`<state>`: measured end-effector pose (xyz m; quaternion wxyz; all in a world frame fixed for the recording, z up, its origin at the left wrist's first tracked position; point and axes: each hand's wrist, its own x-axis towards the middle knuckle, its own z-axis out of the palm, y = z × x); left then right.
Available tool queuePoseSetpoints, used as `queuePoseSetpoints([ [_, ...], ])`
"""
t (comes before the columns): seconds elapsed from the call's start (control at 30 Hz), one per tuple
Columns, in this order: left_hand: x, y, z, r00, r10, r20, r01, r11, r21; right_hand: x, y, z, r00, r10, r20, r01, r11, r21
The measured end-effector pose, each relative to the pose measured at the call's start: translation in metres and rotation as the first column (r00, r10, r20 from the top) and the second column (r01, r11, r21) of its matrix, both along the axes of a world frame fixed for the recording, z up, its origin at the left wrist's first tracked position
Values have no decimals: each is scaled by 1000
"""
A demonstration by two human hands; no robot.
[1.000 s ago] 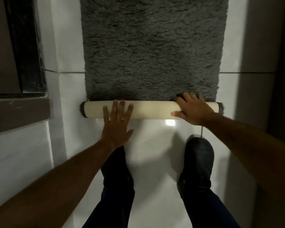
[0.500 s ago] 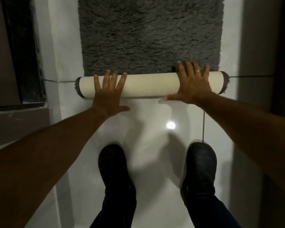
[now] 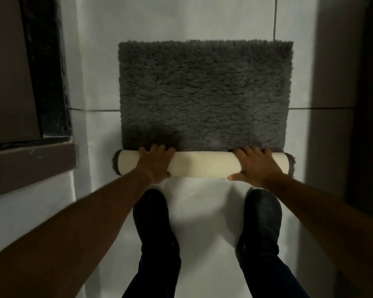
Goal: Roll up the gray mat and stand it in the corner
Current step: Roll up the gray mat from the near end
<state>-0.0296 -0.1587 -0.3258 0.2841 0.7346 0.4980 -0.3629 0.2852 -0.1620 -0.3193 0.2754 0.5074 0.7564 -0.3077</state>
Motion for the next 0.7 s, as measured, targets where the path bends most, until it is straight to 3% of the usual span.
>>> queuePoseSetpoints([
  [0.1, 0, 28, -1, 998, 62, -16, -63, 982, -175, 1, -34, 6, 998, -37, -60, 48, 978, 205],
  [0.2, 0, 63, -2, 998, 65, 16, -59, 968, -245, -4, -36, 3, 999, -9, -41, 19, 967, 252],
  [0.3, -13, 61, 8, 951, 172, 256, -195, 978, 67, -10, 6, -8, 999, -36, 15, 31, 957, 288],
  [0.4, -36, 36, 20, 854, 65, 517, -346, 812, 469, -7, 57, -11, 999, -53, 10, 46, 933, 356],
  [0.47, -31, 29, 21, 906, -28, 422, -212, 833, 510, -7, 81, -8, 997, -69, 21, 54, 914, 402],
  [0.53, -10, 37, 16, 976, 3, 216, -89, 917, 390, -10, 93, -1, 991, -135, 6, 119, 893, 434],
  [0.6, 9, 59, 11, 995, 59, 80, -84, 932, 352, -14, 95, 5, 989, -149, -25, 145, 886, 440],
  [0.7, 14, 100, 6, 993, 111, 41, -119, 932, 342, -13, 90, 7, 998, -43, -44, 57, 919, 389],
])
